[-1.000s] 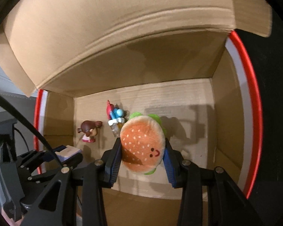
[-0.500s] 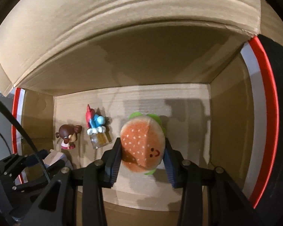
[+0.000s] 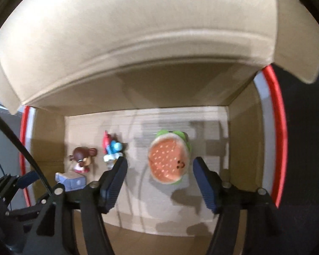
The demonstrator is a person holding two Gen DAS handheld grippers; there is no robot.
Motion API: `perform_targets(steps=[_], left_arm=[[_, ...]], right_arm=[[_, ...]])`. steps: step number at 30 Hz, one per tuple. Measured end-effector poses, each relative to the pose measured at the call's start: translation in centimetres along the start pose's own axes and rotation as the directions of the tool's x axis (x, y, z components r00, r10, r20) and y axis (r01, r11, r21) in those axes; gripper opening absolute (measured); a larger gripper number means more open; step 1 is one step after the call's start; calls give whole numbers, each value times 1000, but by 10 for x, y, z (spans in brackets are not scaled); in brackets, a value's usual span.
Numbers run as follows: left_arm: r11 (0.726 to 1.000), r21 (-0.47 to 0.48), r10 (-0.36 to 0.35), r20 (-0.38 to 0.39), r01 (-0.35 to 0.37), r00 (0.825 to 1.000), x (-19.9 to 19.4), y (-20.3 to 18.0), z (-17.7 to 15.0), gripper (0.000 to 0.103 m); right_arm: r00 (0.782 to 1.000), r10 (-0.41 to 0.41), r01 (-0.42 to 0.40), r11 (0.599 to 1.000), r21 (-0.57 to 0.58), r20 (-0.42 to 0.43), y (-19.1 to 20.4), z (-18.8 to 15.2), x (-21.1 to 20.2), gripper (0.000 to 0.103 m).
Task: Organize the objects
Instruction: 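Open left gripper releasing the plug while right gripper releases the hamburger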
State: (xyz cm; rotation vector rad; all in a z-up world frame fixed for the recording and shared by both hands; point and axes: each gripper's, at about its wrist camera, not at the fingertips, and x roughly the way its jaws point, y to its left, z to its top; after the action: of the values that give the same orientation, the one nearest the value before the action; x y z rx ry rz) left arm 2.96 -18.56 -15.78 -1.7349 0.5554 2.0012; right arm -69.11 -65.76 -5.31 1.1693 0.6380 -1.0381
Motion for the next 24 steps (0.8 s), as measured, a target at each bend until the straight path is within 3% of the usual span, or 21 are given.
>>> perform_targets(steps=[6, 11, 13, 24], left_arm=[[1000, -18, -17, 48, 18, 999, -26, 11, -9, 83], [999, -5, -32, 82, 32, 996, -44, 30, -26, 86], [999, -7, -38, 92, 39, 995, -49, 3, -24, 89], [997, -12, -68, 168, 71, 983, -82, 8, -45, 102]], right_arm=[[998, 46, -46, 999, -13, 44, 9, 0, -30, 88], [994, 65, -66, 998, 5, 92, 18, 12, -48, 91], [992, 73, -74, 997, 9, 106, 19, 15, -56, 96], [980, 94, -96, 995, 1, 175, 36, 3, -90, 103]])
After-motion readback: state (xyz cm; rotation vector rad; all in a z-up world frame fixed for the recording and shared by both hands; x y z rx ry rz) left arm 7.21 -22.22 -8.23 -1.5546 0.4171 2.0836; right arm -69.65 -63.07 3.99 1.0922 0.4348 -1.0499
